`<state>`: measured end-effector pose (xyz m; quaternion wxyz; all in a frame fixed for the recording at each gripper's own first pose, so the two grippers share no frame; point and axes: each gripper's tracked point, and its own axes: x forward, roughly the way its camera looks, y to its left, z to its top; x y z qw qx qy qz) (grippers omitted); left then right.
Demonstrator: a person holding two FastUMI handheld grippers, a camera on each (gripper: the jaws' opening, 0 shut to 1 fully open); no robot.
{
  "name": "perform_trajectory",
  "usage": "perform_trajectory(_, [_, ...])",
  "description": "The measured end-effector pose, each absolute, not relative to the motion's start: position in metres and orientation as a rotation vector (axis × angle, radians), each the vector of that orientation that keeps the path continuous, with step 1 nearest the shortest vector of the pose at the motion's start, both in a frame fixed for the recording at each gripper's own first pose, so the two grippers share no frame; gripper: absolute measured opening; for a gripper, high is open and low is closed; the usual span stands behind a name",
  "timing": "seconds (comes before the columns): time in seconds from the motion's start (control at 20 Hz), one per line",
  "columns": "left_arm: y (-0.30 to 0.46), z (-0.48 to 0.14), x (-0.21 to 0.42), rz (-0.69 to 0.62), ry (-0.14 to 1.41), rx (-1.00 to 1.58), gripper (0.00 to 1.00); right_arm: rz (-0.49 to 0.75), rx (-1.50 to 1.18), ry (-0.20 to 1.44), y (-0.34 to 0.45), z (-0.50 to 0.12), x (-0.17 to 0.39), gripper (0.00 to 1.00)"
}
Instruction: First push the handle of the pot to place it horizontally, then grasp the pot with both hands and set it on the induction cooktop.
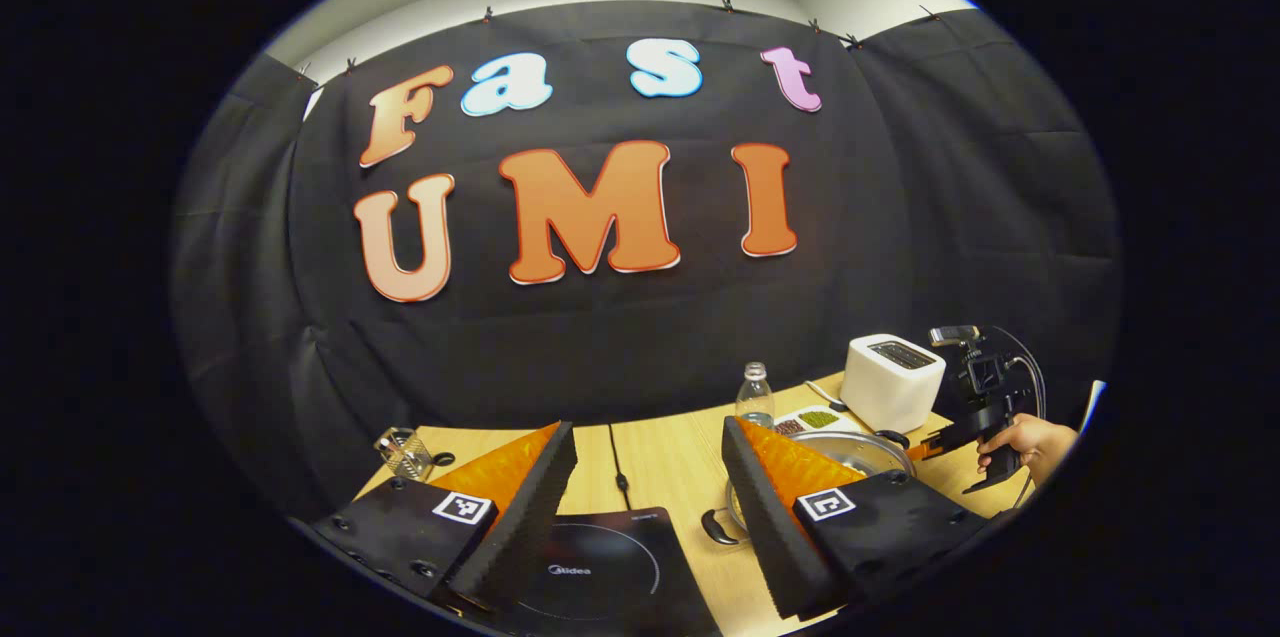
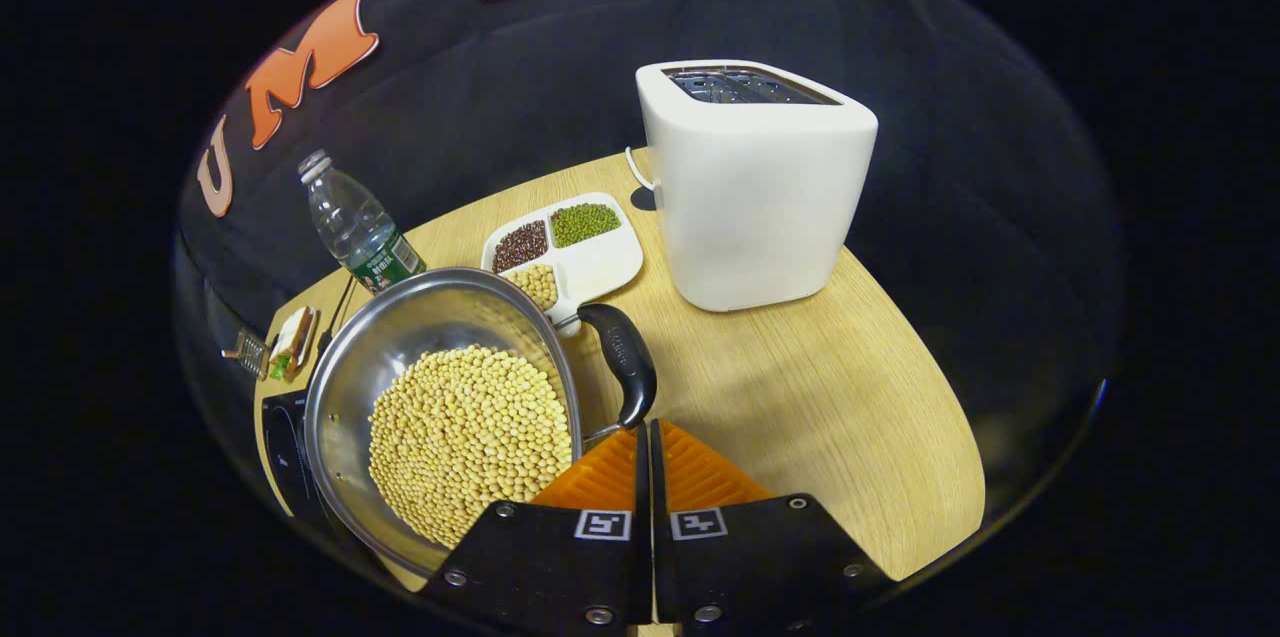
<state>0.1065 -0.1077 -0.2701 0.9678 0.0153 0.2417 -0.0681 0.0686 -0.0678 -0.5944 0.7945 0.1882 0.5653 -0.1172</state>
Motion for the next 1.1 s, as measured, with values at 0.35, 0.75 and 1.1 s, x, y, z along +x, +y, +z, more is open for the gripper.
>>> perform_trajectory(0.35, [-0.151,-0.358,0.112,-0.225,0.714,-0.021,0.96,-0.218,0.34,1.158,-0.091,-0.549,0.074,0.01])
perform_trajectory(0.75, [-0.175,-0.459,0.115,-0.209,1.036,-0.117,0.96,-0.146,0.287,1.159,-0.072,-0.553,0.09,0.6])
perform_trajectory(1.1, [-0.179,-0.518,0.101,-0.146,1.203,-0.116,0.97,-0.125,0.177,1.173,-0.062,-0.576,0.102,0.89])
